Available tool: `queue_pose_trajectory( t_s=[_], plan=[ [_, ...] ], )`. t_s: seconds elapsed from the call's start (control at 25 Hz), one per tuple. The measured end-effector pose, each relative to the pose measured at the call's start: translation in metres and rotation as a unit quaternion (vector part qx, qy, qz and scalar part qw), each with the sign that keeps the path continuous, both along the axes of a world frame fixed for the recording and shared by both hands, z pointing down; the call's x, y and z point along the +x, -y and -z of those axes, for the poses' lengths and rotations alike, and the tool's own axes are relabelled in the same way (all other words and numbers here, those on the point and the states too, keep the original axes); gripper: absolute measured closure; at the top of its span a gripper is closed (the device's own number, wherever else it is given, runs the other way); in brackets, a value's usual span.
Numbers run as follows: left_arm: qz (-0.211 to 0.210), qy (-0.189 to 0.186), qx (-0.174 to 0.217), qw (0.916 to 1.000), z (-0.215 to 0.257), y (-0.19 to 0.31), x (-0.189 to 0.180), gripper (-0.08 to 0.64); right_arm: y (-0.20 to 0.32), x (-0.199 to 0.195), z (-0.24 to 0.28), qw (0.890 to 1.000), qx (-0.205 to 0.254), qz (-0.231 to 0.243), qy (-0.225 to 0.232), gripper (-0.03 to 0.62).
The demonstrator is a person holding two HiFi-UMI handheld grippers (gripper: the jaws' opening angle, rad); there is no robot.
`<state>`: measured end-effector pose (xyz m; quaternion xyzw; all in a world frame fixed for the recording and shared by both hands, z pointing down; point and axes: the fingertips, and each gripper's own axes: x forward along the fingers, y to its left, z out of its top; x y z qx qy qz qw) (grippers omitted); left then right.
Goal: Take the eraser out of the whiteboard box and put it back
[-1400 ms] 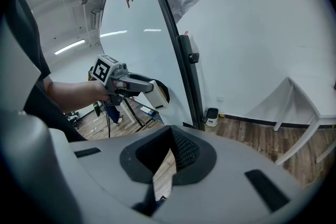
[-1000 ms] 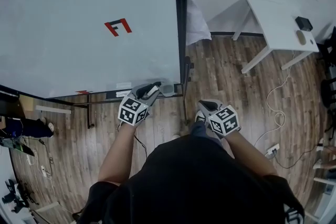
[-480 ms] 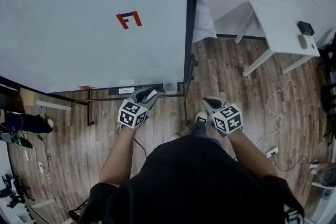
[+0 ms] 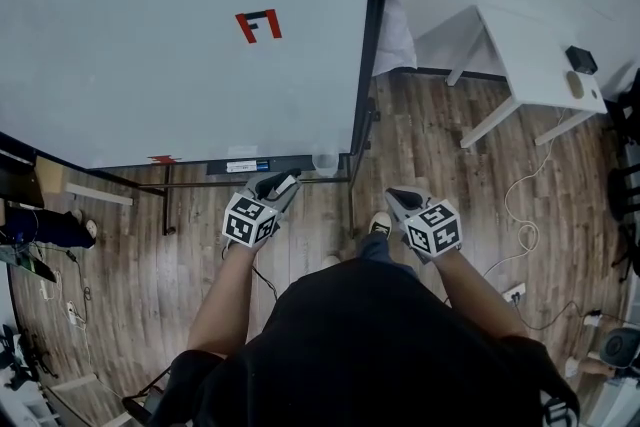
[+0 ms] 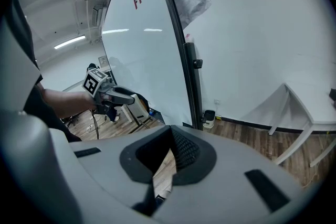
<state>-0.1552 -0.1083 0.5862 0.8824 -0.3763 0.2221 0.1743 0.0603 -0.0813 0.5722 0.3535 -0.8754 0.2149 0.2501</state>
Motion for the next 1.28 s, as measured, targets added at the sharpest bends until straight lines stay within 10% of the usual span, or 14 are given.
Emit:
queue_pose_trajectory(
  t_s=[1.28],
  plan=[
    [0.005, -0.018, 0.026, 0.9995, 0.024, 0.013, 0.012, 0.403, 0.002, 0.006, 0.006, 1.0, 0.007, 0.003, -0.002, 0.598]
  ],
)
